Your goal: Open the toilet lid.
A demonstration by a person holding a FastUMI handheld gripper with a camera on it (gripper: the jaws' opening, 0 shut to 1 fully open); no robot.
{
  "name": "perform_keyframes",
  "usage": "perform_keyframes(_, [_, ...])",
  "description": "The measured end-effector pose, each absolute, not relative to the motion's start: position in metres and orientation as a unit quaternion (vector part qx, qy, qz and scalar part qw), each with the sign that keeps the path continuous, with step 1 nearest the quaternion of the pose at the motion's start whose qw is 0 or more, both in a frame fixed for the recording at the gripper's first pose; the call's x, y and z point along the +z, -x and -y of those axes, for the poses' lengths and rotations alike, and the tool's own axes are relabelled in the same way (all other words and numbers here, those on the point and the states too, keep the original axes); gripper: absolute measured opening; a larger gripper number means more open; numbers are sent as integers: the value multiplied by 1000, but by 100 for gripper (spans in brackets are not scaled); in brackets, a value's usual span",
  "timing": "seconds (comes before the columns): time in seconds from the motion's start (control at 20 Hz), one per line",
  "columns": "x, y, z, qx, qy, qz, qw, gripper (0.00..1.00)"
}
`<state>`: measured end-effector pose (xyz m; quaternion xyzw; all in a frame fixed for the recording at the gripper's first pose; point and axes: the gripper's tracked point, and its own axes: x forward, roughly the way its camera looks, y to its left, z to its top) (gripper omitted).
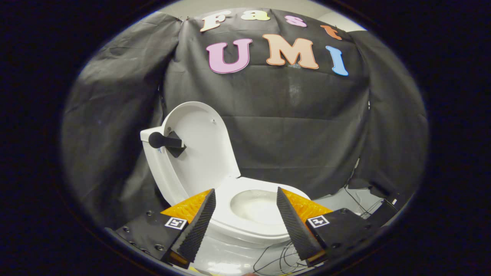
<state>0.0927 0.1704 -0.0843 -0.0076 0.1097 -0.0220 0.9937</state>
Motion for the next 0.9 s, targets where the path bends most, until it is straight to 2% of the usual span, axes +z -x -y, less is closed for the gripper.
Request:
perform_keyframes(0.3, [-83,-83,-148,-40,-4,-84,996,98])
perform_keyframes(0.65, [-49,-67,-119,-56,-35,-28,997,98])
perform_keyframes(0.9, [-64,-48,-99,-83,-25,-51,995,98])
